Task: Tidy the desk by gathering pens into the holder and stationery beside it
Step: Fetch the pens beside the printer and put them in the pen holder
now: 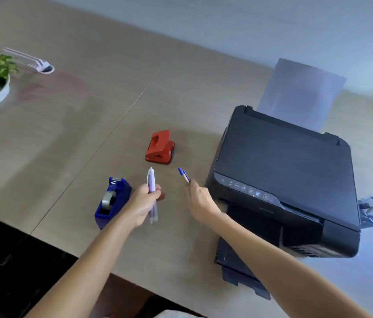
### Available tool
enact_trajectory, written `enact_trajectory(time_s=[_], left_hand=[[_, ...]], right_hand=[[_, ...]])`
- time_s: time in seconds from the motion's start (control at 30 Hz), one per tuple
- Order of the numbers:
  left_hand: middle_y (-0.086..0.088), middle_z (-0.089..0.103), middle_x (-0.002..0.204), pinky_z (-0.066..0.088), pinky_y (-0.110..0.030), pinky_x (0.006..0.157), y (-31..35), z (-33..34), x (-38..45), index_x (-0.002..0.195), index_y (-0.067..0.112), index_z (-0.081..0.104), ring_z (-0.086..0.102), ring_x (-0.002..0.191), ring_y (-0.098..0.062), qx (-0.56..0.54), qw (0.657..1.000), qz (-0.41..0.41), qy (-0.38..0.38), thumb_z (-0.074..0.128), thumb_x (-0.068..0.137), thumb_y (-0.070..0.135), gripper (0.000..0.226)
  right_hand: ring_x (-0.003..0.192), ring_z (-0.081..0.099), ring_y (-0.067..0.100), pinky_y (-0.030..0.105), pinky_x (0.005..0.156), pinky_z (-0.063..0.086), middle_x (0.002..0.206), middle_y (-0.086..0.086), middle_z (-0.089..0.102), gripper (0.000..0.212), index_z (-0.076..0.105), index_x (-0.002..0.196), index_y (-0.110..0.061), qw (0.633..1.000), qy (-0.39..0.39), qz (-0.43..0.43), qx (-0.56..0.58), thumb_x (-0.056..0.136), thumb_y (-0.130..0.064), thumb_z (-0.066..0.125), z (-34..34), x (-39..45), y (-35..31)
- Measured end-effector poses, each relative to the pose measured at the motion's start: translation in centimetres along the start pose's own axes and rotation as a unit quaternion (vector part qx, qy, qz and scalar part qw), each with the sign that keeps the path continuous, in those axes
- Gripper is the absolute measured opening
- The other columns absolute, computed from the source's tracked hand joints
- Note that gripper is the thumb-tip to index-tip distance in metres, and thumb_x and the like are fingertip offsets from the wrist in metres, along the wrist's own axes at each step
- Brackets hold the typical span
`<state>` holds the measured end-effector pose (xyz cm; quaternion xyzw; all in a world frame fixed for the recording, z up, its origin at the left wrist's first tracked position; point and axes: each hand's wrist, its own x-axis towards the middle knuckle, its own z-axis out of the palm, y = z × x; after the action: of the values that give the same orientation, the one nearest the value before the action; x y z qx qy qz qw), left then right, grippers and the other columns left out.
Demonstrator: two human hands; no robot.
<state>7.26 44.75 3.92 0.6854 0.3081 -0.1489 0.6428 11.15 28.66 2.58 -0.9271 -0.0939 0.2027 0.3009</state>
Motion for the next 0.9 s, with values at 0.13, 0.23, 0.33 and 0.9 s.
enact_trajectory(time_s=[0.13,0.23,0.33,0.9], left_hand=[[0.002,0.063,0.072,0.041,-0.022,0.066,6.7,5.0,-1.4,0.074,0.014,0.051,0.061,0.075,-0.009,-0.027,0.993,0.092,-0.063,0.047,0.097,0.004,0.026],[-0.010,0.063,0.094,0.044,-0.031,0.092,11.2,10.4,-3.1,0.086,0.005,0.055,0.059,0.099,-0.023,-0.023,0.980,0.137,-0.146,0.043,0.100,0.008,0.019],[-0.013,0.063,0.098,0.038,-0.036,0.104,14.7,16.3,-4.6,0.090,0.005,0.054,0.058,0.108,-0.029,-0.013,0.964,0.190,-0.188,0.041,0.100,0.006,0.017],[-0.012,0.058,0.103,0.045,-0.044,0.092,13.0,52.8,-7.6,0.074,0.021,0.051,0.053,0.101,-0.026,0.138,0.940,0.142,-0.278,0.048,0.097,0.007,0.027]], right_hand=[[0.076,0.049,0.041,0.047,0.069,0.044,0.082,0.019,0.065,0.016,0.033,0.082,-0.008,0.990,0.092,-0.081,0.068,0.097,-0.015,0.033,-8.2,-3.5,-0.9],[0.069,0.052,0.034,0.043,0.066,0.045,0.077,0.014,0.063,0.022,0.047,0.088,-0.003,0.966,0.179,-0.098,0.156,0.097,-0.020,0.037,-14.7,-6.5,-0.2],[0.063,0.053,0.019,0.033,0.063,0.043,0.084,0.002,0.069,0.021,0.051,0.084,-0.014,0.938,0.255,-0.079,0.221,0.098,-0.022,0.038,-20.5,-8.4,2.9],[0.081,0.063,0.034,0.044,0.078,0.051,0.070,0.008,0.064,0.021,0.058,0.078,-0.011,0.817,0.431,0.259,0.283,0.087,-0.028,0.050,-33.4,-15.8,35.5]])
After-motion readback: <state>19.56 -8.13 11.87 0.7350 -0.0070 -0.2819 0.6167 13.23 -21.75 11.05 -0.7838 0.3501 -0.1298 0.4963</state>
